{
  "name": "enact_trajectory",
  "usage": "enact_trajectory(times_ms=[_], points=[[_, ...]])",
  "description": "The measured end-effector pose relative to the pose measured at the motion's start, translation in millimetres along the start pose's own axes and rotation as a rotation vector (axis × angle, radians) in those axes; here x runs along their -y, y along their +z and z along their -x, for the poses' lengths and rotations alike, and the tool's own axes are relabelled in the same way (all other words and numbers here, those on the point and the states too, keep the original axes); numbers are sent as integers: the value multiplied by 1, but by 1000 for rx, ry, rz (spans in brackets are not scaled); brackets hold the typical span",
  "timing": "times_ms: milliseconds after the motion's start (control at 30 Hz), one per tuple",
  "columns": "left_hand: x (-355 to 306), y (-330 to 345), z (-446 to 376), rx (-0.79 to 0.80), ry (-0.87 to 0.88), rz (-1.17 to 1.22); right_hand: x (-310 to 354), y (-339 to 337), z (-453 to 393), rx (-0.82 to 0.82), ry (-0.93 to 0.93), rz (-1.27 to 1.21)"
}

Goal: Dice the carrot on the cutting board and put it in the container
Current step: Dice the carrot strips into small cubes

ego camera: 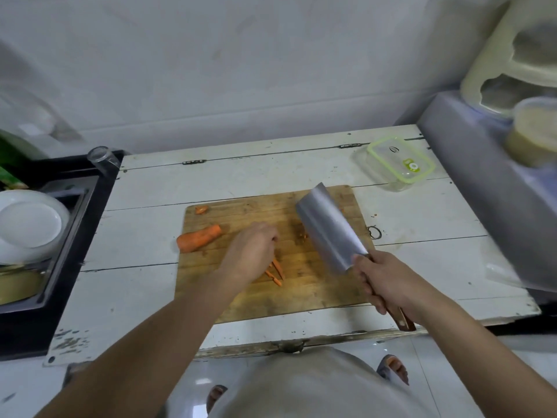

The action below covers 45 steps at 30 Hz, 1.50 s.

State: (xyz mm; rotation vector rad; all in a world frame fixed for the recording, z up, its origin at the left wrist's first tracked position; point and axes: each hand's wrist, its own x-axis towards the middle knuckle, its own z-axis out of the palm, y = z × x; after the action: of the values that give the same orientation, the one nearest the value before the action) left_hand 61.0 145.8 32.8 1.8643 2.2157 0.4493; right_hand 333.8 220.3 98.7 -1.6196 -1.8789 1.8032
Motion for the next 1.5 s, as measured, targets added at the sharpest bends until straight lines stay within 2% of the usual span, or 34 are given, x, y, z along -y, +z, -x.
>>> enact_trajectory(times_ms=[67,133,267,467,900,1500], points=[[5,7,31,-165,45,-31,0,9,5,-34,-44,163],[5,18,63,-213,121,-55,1,26,11,-49,-73,293],[-8,43,91,-151,83,-102,4,69,18,-90,-140,580],[-8,52,90,-110,45,-156,9,98,25,-149,-169,698],[-6,54,90,-127,48,-143,14,103,32,-86,-106,701],[-8,54,91,-106,32,-155,8,104,37,-85,-184,645]])
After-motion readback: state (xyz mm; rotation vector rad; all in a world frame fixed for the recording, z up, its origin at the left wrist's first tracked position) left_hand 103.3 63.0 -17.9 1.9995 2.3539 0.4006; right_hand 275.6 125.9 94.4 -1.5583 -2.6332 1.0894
